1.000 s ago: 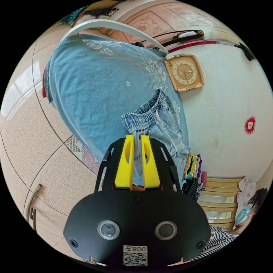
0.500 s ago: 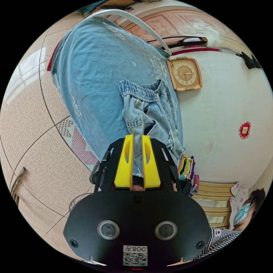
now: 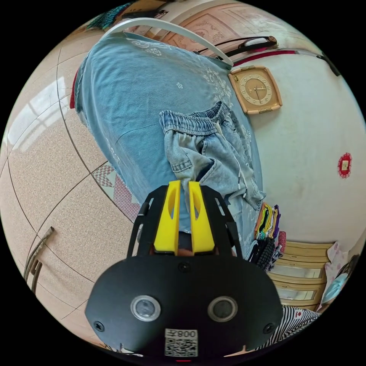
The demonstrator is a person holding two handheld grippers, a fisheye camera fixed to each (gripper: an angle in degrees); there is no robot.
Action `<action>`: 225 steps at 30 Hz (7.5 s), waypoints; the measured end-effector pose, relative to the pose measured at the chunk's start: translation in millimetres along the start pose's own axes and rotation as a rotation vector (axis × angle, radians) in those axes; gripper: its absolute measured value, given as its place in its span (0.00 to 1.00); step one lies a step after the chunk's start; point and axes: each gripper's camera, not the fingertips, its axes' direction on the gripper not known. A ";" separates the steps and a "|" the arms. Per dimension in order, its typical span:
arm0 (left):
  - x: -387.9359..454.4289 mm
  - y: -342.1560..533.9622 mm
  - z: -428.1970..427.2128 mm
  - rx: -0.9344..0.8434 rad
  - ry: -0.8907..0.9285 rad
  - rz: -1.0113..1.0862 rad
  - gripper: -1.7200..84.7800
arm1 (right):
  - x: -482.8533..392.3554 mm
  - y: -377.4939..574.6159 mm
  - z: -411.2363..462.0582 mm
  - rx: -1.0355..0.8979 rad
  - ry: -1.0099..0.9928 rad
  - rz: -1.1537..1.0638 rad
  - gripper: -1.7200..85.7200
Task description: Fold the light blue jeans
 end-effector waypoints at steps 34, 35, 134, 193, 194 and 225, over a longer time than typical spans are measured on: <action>597.4 105.8 337.8 -0.282 -0.497 1.353 0.09 | -1.5 -120.3 -22.7 0.102 0.184 -0.350 0.03; 600.3 105.7 338.8 -0.278 -0.489 1.351 0.09 | 8.4 -119.6 -27.0 0.099 0.207 -0.316 0.03; 463.6 -326.9 199.6 0.173 -0.490 0.732 0.09 | -524.6 -506.5 -147.4 0.110 0.656 -0.850 0.10; 242.7 -136.3 76.8 0.006 -0.404 0.672 0.04 | -548.5 -251.5 -216.8 0.010 0.280 -0.930 0.02; 232.6 -133.6 68.9 0.017 -0.415 0.639 0.04 | -560.4 -229.8 -213.1 -0.036 0.198 -0.998 0.03; 177.7 -92.8 71.4 -0.129 -0.786 0.583 0.02 | -608.2 -27.8 -180.3 -0.372 0.344 -1.223 0.02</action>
